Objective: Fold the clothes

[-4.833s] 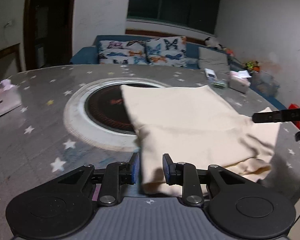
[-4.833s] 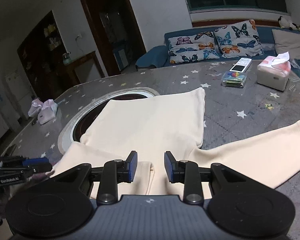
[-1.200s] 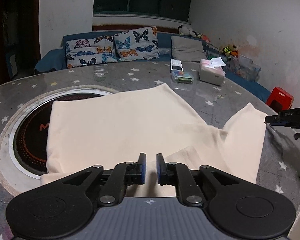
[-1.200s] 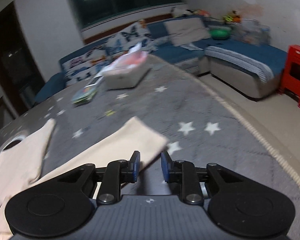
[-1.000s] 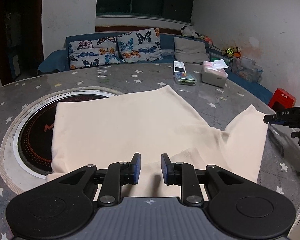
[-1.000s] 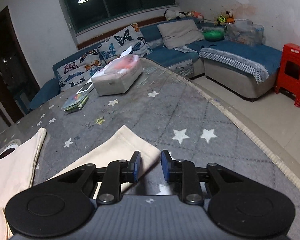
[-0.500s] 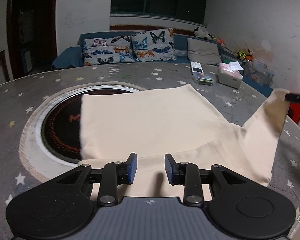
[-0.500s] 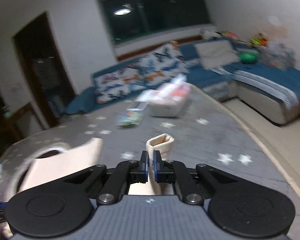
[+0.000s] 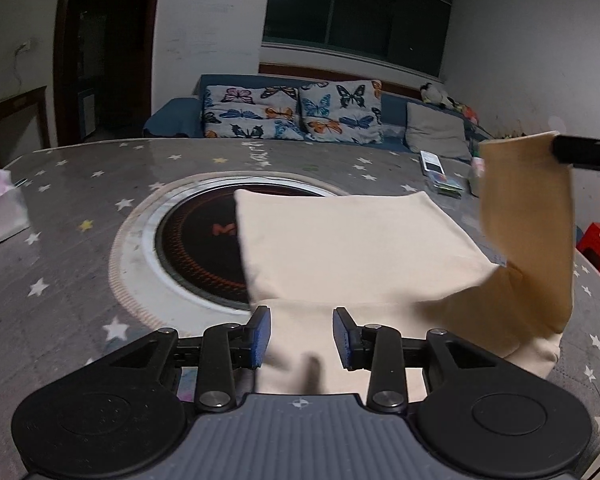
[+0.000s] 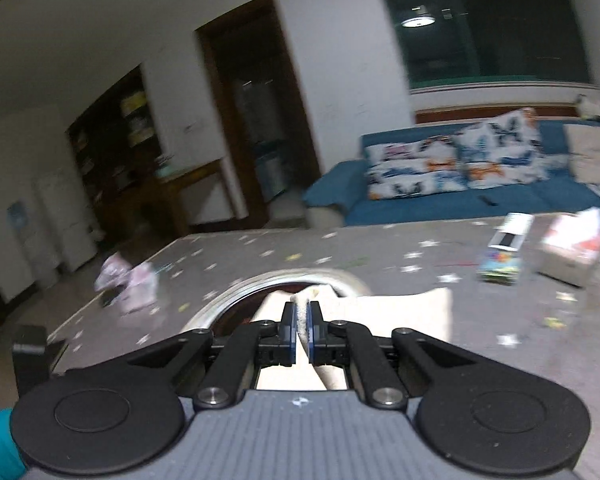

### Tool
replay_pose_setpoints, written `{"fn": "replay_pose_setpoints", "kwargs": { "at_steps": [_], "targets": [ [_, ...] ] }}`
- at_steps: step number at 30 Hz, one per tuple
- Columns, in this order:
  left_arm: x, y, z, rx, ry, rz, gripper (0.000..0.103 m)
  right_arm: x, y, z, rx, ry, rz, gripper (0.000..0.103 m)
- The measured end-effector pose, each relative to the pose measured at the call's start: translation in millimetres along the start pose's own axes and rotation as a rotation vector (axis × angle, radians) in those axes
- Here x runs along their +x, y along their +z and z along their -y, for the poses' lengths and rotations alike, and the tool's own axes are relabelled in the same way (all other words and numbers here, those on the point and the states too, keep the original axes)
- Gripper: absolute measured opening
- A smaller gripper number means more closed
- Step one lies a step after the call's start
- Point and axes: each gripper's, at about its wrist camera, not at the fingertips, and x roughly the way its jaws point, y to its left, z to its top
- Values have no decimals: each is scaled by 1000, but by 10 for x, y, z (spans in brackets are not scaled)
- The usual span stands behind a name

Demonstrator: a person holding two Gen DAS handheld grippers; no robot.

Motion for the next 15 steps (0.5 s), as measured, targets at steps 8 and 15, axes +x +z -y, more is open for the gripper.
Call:
{"fn": "replay_pose_setpoints", "kwargs": {
  "at_steps": [8,15],
  "targets": [
    [-87,-51,-216,-54,21,11,37,447,-213,-549,-80,110,-115,4],
    [-132,-75,-247,-58,17,17,37,454,-270,-579,-81,127,-137,10]
  ]
}}
